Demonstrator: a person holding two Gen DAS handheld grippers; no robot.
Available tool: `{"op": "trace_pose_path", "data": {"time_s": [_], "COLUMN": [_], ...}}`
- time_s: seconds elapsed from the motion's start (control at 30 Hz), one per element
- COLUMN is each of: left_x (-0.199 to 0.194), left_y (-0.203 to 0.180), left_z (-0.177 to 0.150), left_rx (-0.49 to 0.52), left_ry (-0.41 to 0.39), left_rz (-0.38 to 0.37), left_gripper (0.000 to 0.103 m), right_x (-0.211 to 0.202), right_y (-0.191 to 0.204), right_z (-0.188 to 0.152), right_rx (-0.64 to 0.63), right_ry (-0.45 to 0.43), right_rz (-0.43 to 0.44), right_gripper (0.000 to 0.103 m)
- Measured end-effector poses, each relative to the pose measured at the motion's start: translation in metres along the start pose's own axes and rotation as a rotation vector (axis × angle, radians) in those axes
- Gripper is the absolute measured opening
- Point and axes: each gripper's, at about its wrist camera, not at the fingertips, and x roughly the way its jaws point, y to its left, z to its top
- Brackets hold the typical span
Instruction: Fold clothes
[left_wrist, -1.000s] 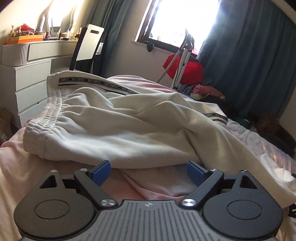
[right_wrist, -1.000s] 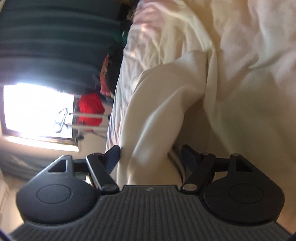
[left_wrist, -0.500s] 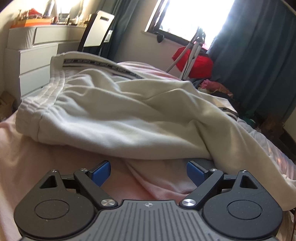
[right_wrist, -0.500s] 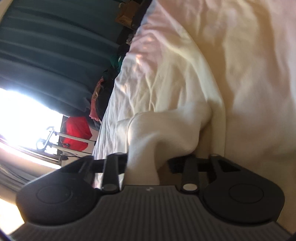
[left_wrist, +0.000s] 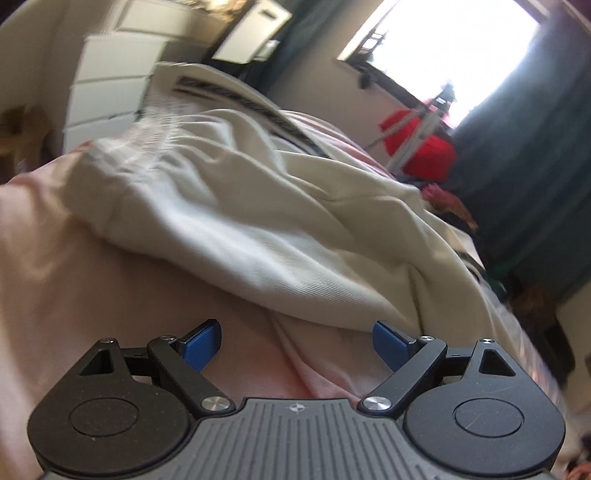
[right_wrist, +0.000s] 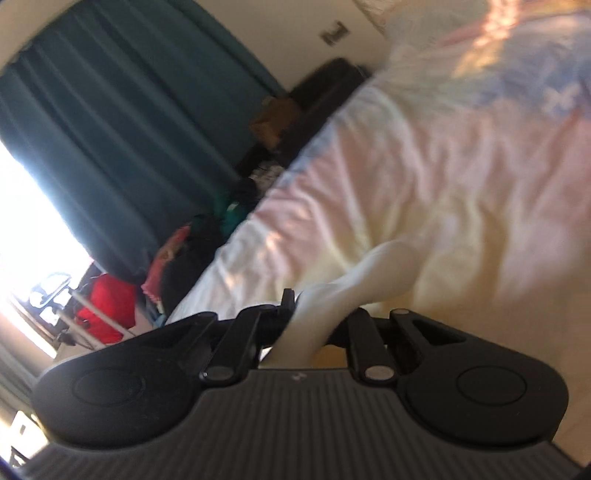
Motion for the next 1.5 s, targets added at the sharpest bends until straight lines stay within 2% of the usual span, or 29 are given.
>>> {"op": "trace_pose_path", "data": {"time_s": [0.1, 0.17, 0.37, 0.47, 0.6, 0.67, 0.73, 0.83, 0.93, 1.1, 1.23, 1.37, 1.5], "left_x": [0.002, 0.004, 0.012, 0.014, 0.014, 0.015, 0.011, -0.002, -0.025, -0.079, -0.110, -0.127, -0.114], "left_y": [0.020, 0.030, 0.061, 0.077, 0.084, 0.083, 0.083, 0.083, 0.078, 0.099, 0.127, 0.151, 0.156], "left_z": [0.005, 0.008, 0.022, 0.032, 0.042, 0.047, 0.054, 0.064, 0.079, 0.120, 0.144, 0.146, 0.128], "left_rx": [-0.149, -0.216, -0.433, -0.530, -0.529, -0.514, -0.470, -0.424, -0.382, -0.474, -0.514, -0.467, -0.362], "left_ry": [0.049, 0.061, 0.048, 0.022, -0.078, -0.095, -0.118, -0.157, -0.214, -0.244, -0.171, -0.095, -0.025], "left_rz": [-0.034, -0.059, -0.128, -0.147, -0.109, -0.093, -0.083, -0.081, -0.071, -0.117, -0.093, -0.020, 0.103], "left_gripper": [0.091, 0.091, 0.089, 0.078, 0.064, 0.051, 0.025, 0.017, 0.013, 0.011, 0.010, 0.010, 0.011], "right_x": [0.012, 0.017, 0.028, 0.027, 0.025, 0.022, 0.020, 0.017, 0.011, -0.004, -0.024, -0.054, -0.071], "right_y": [-0.026, -0.038, -0.041, -0.037, -0.026, -0.027, -0.027, -0.028, -0.026, -0.019, -0.021, -0.026, -0.036], "right_z": [0.006, 0.005, -0.001, -0.003, -0.004, -0.004, -0.004, -0.004, -0.003, 0.003, 0.010, 0.014, 0.013], "right_rx": [0.139, 0.185, 0.175, 0.157, 0.082, 0.074, 0.077, 0.084, 0.069, 0.020, 0.018, -0.008, 0.000], "right_ry": [0.052, 0.088, 0.108, 0.108, 0.094, 0.081, 0.065, 0.049, 0.022, -0.034, -0.063, -0.124, -0.112], "right_rz": [0.001, 0.006, -0.014, -0.019, -0.025, -0.023, -0.028, -0.036, -0.048, -0.047, -0.071, -0.152, -0.270], "right_gripper": [0.013, 0.014, 0.014, 0.013, 0.012, 0.011, 0.008, 0.006, 0.006, 0.005, 0.005, 0.005, 0.005]}}
